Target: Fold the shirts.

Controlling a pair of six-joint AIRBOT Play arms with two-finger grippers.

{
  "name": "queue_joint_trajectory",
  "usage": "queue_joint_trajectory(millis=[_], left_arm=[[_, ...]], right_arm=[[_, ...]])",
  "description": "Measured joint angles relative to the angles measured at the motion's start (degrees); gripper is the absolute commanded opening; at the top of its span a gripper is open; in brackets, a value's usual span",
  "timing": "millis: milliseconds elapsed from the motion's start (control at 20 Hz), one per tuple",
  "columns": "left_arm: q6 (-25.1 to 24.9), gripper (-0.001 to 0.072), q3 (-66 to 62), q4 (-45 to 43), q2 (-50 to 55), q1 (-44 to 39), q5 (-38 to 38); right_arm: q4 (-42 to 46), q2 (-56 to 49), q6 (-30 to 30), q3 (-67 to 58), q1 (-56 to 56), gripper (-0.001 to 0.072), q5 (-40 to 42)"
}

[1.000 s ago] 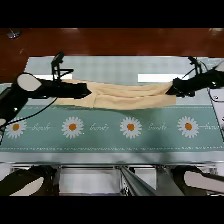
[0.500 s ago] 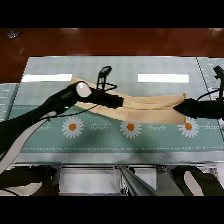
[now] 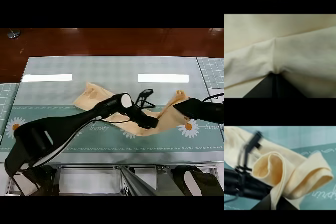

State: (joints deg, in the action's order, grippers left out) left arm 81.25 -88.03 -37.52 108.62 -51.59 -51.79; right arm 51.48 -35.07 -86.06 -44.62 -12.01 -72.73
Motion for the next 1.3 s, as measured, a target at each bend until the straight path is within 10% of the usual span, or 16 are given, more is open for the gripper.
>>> queue_joint_trajectory(millis=[700, 1200, 1300], left_arm=[[-1.62, 0.0029, -6.97, 1.22, -20.55, 44.39, -19.56], [-7.52, 0.0029, 41.40, 1.51, -74.29, 63.93, -16.31], [-5.99, 0.0029, 49.99, 1.49, -81.15, 64.43, -16.39]], right_arm=[[-6.36, -12.04, -3.39, -4.24, 19.67, 0.0029, 14.10], [-9.94, -59.04, -3.63, -42.66, 41.16, 0.0030, 21.29], [-12.52, -66.58, -4.00, -49.51, 42.93, 0.0213, 21.86]])
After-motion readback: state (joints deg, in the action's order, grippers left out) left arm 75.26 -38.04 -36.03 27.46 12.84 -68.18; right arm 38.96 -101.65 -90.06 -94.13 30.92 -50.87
